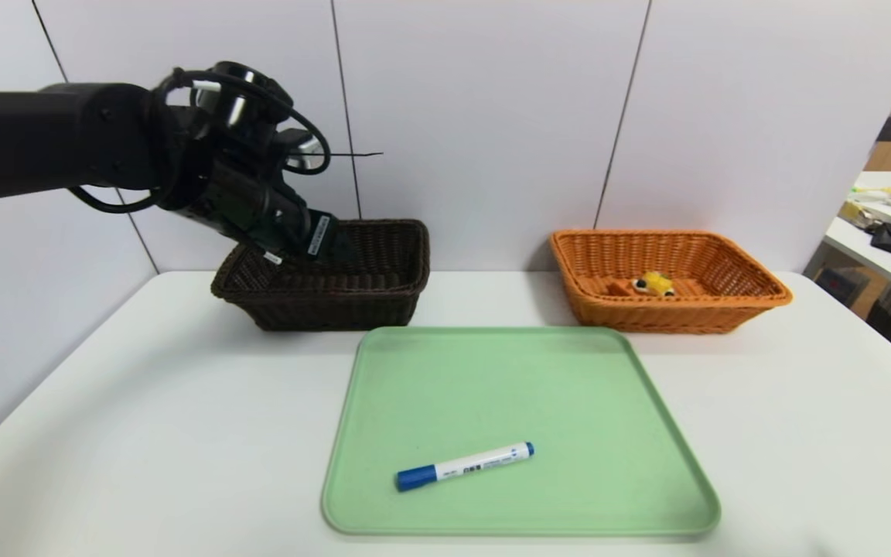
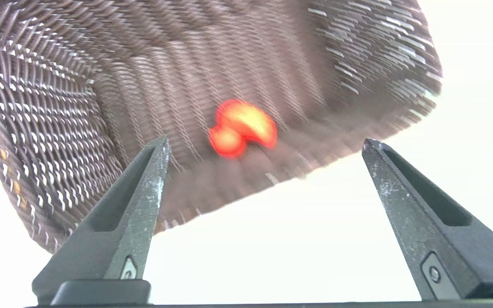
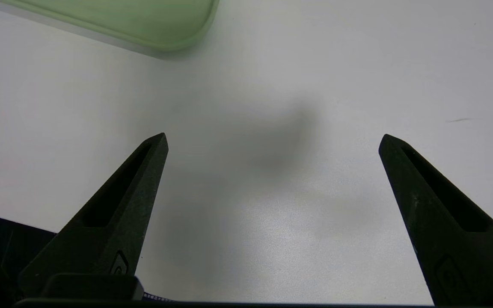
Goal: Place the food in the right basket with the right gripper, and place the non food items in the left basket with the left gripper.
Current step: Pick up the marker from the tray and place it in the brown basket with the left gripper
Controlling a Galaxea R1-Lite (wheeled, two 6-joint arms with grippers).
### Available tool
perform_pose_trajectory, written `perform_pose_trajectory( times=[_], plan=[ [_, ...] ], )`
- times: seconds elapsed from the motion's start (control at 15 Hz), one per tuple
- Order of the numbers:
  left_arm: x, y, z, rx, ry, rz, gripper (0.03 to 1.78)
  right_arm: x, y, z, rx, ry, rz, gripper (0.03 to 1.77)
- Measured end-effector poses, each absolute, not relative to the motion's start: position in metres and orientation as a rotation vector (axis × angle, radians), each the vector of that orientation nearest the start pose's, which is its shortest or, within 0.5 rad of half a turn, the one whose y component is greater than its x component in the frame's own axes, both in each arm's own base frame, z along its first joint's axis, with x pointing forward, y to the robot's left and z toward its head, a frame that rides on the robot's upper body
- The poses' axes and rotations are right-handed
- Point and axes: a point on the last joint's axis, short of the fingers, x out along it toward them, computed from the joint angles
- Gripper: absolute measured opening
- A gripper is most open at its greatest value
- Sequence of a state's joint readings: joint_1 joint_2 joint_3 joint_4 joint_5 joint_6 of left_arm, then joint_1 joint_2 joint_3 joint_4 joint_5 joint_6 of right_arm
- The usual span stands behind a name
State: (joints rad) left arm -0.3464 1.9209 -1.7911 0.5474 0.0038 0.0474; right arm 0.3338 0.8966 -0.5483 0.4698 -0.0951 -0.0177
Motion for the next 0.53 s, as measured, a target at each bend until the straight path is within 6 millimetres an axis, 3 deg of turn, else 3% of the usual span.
perform_pose_trajectory(
  times=[0.53],
  plan=[
    [0.219,-0.126,0.313,0.23,0.702,-0.796,1.67,0.068,0.022,0.171,-0.19,0.796,0.236,1.7]
  ],
)
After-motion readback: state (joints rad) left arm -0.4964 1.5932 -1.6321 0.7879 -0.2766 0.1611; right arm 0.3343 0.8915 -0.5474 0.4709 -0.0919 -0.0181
